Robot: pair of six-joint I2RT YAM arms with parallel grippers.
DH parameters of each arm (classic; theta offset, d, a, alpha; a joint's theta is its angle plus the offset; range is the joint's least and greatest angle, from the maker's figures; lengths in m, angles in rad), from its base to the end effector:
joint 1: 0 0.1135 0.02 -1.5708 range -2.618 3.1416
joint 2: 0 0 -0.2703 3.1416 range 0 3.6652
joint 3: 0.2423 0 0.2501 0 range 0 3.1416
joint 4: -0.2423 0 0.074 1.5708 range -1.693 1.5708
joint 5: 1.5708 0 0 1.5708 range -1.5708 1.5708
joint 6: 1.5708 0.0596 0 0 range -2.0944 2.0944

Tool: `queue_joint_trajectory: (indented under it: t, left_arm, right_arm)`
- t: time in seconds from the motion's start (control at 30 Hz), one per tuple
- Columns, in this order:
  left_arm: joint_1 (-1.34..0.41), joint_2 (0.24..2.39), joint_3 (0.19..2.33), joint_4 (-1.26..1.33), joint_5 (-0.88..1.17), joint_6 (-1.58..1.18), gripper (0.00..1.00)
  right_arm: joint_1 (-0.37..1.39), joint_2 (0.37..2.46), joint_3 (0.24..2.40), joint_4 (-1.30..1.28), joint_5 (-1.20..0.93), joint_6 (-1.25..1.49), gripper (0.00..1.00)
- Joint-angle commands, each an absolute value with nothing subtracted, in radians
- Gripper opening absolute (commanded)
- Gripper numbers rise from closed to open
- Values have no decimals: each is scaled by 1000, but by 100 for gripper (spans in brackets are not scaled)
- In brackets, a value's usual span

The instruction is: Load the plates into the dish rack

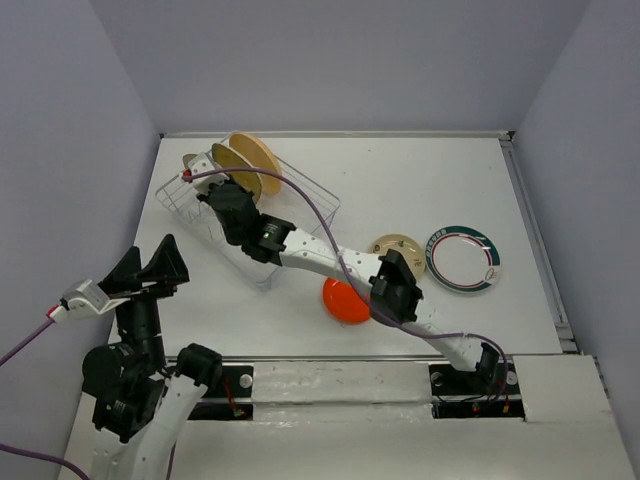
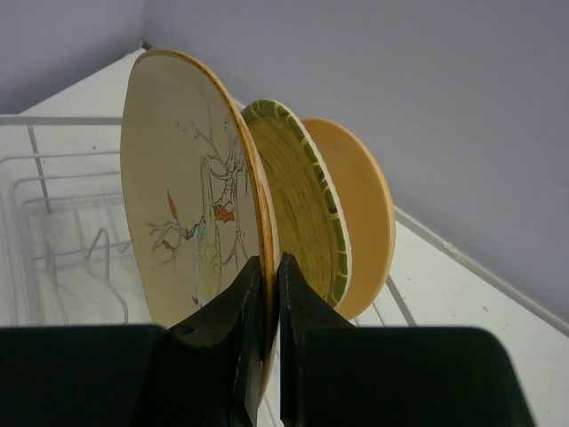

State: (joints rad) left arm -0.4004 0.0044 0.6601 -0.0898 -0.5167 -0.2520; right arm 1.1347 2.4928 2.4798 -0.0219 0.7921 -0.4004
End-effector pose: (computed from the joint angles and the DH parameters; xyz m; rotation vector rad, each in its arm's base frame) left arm 0.0223 0.0225 0.3777 -0.3988 1.0159 -0.3274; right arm 0.2897 0.5211 0.3296 -0.5974 1.4796 -0.0646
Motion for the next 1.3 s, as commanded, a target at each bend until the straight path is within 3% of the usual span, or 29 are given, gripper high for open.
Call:
queue_joint_trajectory:
  t: [0.0,0.4,1.27]
  left_arm:
    - [-408,-51,646,-15,-499,-239,99]
    - [-408,-35,644,-12,-482,-238,99]
    - [-416,-28,643,-11,-482,-236,99]
  right_arm:
    - [1124,2453,2565,330,878,-586,7]
    - [1124,2438,2582,434,847,-620,7]
    - [1094,2563,2493,270,759,-387,7]
